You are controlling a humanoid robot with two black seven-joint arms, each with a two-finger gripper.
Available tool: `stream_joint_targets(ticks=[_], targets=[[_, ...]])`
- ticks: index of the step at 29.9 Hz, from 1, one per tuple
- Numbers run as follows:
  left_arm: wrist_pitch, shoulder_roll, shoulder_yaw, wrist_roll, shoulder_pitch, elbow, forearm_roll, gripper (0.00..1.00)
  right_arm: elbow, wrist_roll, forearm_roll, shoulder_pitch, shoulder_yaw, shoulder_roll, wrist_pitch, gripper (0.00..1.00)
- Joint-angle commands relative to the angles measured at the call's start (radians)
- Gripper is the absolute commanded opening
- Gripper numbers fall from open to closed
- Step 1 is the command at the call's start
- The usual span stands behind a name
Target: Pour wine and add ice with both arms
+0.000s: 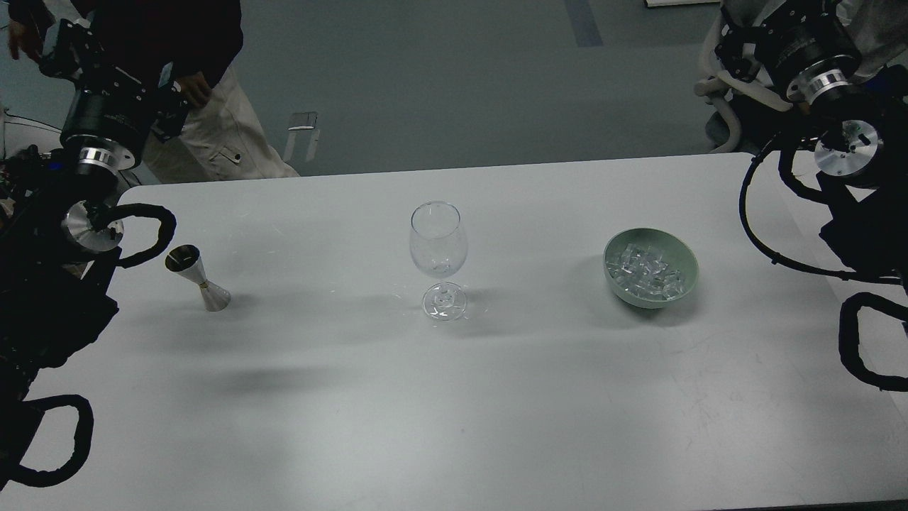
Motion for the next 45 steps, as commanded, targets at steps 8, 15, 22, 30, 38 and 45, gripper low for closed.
stream_joint_targets(ticks=[8, 15, 22, 30, 38, 45], targets=[[-0.039, -0.008, -0.059, 0.093, 0.006, 0.001, -0.065, 0.98, -0.001, -0.008, 0.001, 0.013, 0.001, 0.034, 0.008, 1.0], [-0.022, -0.012, -0.042, 0.096, -0.011, -0.013, -0.056, 0.98, -0.001, -0.008, 0.001, 0.015, 0.002, 0.031, 0.003, 1.0], [-0.022, -0.015, -0.037, 0.119, -0.01, -0.016, -0.062, 0.98, -0.001, -0.008, 0.001, 0.015, 0.002, 0.028, 0.003, 1.0], [0.052, -0.018, -0.054, 0.13, 0.016, -0.081, -0.068, 0.98, -0.001, -0.008, 0.001, 0.013, 0.002, 0.023, 0.008, 1.0], [0.066, 0.047, -0.181, 0.337, 0.169, -0.356, -0.211, 0.98, -0.001, -0.003, 0.001, 0.002, 0.001, 0.022, 0.009, 1.0], [0.132, 0.175, -0.316, 0.345, 0.491, -0.727, -0.263, 0.98, -0.001, -0.003, 0.001, -0.004, 0.001, -0.003, 0.011, 1.0]])
